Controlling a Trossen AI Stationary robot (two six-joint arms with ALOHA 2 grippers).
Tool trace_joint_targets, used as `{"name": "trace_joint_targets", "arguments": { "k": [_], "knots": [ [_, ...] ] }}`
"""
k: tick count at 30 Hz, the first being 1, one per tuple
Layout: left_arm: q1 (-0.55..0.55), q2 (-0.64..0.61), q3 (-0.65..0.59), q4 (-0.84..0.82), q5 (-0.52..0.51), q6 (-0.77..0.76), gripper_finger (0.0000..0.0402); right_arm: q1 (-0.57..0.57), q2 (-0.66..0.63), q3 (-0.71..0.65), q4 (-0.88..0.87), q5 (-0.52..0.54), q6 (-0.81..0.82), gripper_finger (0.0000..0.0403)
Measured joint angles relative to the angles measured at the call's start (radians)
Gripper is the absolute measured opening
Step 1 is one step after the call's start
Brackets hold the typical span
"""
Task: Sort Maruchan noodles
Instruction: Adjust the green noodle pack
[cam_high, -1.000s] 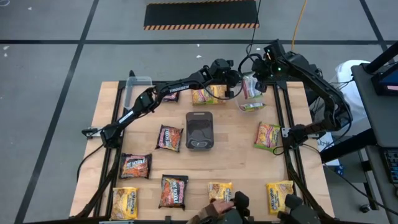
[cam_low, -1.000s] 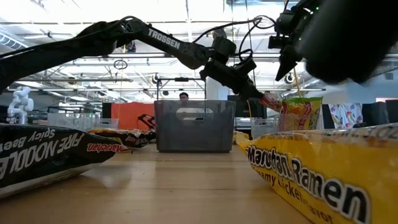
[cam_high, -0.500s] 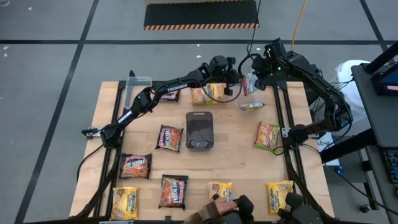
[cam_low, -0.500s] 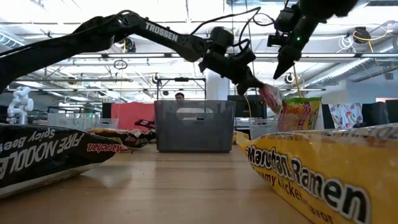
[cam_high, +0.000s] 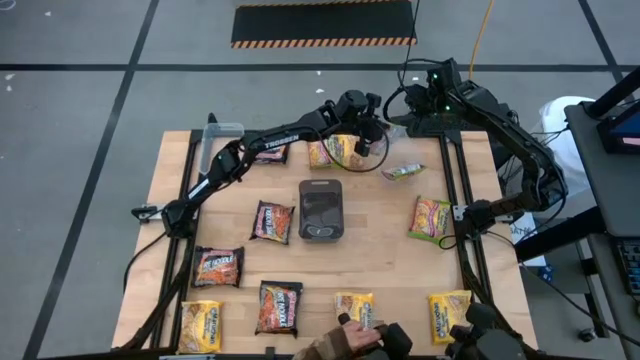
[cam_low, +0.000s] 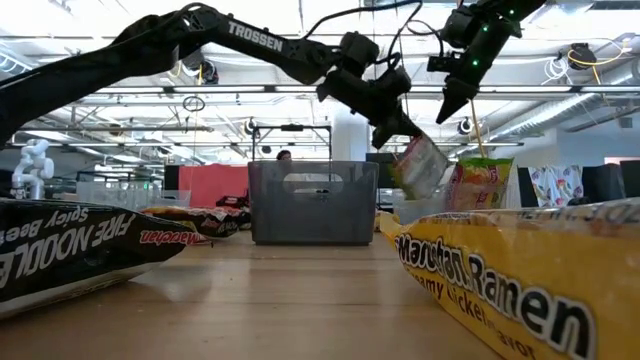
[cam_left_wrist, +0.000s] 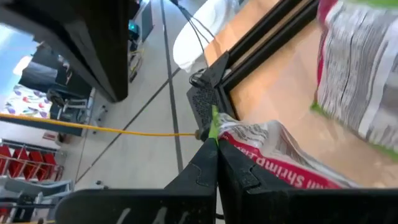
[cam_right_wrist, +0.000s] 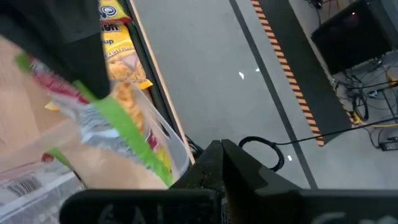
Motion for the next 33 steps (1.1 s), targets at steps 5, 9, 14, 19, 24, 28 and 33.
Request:
{"name": "trace_joint_targets", "arguments": {
  "k": [5, 9, 14, 19, 24, 28, 33],
  "knots": [
    [-0.026, 0.0, 0.0, -0.013, -0.005, 0.0, 0.0, 0.0, -0.01, 0.0, 0.002, 0.002, 0.002, 0.0],
    [-0.045, 0.0, 0.0, -0.003, 0.002, -0.008, 0.0, 0.0, -0.022, 0.0, 0.01, 0.025, 0.017, 0.0],
    [-0.063, 0.01, 0.0, 0.007, 0.021, -0.032, 0.0, 0.0, -0.035, 0.0, 0.009, 0.025, 0.023, 0.0],
    [-0.072, 0.031, 0.0, 0.022, 0.022, -0.036, 0.0, 0.0, -0.048, -0.001, 0.009, 0.024, 0.023, 0.0],
    [-0.074, 0.055, 0.0, 0.05, 0.022, -0.033, 0.0, 0.0, -0.053, -0.001, 0.009, 0.023, 0.023, 0.0],
    [-0.07, 0.075, 0.0, 0.097, 0.021, -0.016, 0.0, 0.0, -0.052, -0.001, 0.009, 0.024, 0.023, 0.0],
    [-0.05, 0.084, 0.0, 0.149, 0.02, -0.016, 0.0, 0.0, -0.052, -0.001, 0.009, 0.024, 0.023, 0.0]
  ]
}}
